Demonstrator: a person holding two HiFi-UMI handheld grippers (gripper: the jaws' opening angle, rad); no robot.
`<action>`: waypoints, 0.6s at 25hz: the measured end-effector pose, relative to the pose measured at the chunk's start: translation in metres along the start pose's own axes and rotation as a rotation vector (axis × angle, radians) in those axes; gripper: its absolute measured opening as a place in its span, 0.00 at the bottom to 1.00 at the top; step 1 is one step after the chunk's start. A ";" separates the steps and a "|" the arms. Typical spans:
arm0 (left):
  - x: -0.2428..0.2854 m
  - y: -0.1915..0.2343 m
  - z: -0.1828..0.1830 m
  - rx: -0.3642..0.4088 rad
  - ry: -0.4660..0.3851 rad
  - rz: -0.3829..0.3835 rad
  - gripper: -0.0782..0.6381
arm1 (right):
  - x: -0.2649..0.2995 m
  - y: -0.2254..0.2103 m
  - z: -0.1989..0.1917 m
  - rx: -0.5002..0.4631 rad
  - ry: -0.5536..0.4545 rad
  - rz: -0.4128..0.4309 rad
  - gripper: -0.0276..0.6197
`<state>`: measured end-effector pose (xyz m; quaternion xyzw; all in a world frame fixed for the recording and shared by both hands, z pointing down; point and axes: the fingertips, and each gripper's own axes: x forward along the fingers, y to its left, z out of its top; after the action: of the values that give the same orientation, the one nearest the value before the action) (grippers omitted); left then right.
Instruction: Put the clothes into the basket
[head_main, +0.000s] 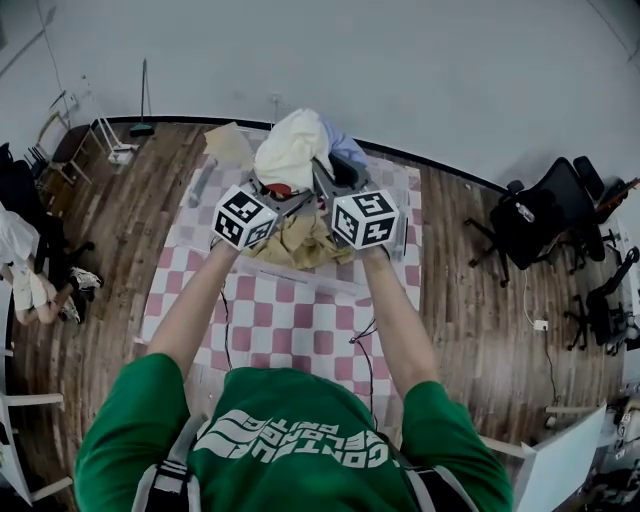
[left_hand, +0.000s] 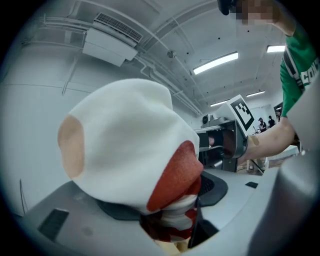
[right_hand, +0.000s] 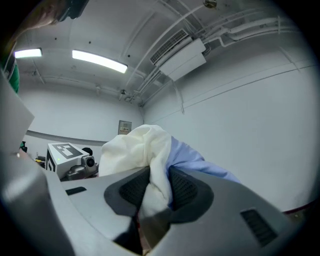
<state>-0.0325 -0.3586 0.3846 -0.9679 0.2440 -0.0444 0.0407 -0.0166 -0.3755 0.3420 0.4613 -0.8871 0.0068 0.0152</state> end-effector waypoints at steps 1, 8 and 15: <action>0.002 0.002 -0.011 -0.011 0.021 -0.005 0.49 | 0.004 -0.002 -0.011 0.008 0.022 -0.001 0.21; 0.016 0.017 -0.088 -0.071 0.181 -0.044 0.49 | 0.032 -0.019 -0.088 0.065 0.177 -0.003 0.21; 0.033 0.022 -0.164 -0.074 0.378 -0.148 0.49 | 0.046 -0.044 -0.170 0.133 0.350 -0.011 0.21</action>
<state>-0.0308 -0.4029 0.5471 -0.9585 0.1767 -0.2191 -0.0447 -0.0037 -0.4339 0.5129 0.4579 -0.8659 0.1455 0.1389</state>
